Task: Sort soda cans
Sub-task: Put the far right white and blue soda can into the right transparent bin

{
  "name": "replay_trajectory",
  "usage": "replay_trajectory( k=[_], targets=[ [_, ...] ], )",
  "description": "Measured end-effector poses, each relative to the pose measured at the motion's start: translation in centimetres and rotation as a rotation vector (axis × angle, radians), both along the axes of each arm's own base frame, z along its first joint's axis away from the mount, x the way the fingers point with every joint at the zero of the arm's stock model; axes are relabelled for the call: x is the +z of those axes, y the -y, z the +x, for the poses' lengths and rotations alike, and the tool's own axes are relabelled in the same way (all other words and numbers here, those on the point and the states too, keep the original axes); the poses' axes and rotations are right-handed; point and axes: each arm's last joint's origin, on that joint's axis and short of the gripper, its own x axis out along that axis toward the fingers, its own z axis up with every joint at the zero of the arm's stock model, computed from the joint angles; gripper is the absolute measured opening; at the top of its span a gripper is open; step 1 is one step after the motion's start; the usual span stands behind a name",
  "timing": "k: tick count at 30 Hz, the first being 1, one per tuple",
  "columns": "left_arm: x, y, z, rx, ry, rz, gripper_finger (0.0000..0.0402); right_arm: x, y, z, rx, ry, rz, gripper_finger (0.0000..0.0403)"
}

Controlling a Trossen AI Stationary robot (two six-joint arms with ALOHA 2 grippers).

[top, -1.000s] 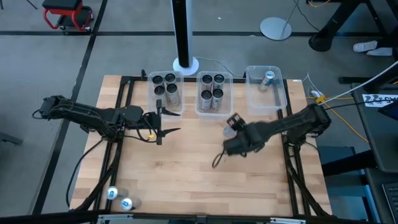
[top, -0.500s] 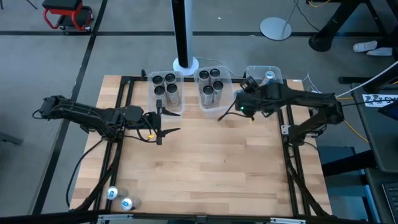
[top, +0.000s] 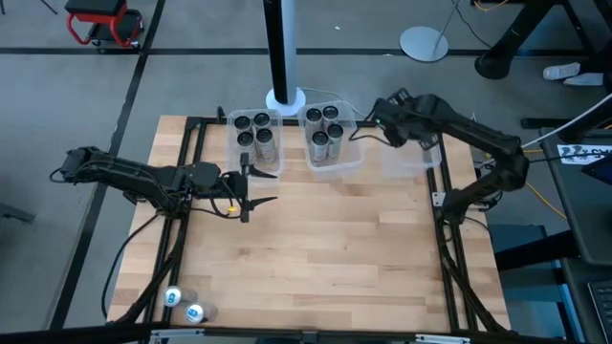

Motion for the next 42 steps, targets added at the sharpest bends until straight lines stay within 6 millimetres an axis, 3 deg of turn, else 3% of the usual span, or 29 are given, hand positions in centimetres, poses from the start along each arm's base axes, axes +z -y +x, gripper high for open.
replay_trajectory(
  k=[9, 20, 27, 37, 42],
  targets=[
    [0.0, 0.0, 0.0, 0.003, 0.002, -0.015, 0.0251, -3.1, 4.3, 0.3, -0.045, -0.152, 0.103, 0.0232],
    [0.0, 0.0, 0.0, 0.003, 0.0, -0.015, 0.0251, -6.7, 7.4, 2.9, 0.149, -0.374, 0.208, 0.0232],
    [-0.3, 0.0, 0.0, 0.006, -0.022, -0.031, 0.0251, -8.4, 8.9, 3.4, 0.228, -0.359, 0.252, 0.0232],
    [-0.4, 0.0, -0.1, 0.007, -0.038, -0.033, 0.0251, -12.1, 11.0, 1.5, 0.191, -0.318, 0.295, 0.0232],
    [-0.3, 0.0, -0.1, 0.007, -0.028, -0.034, 0.0251, -12.6, 11.3, 1.4, 0.203, -0.277, 0.292, 0.0232]
  ],
)
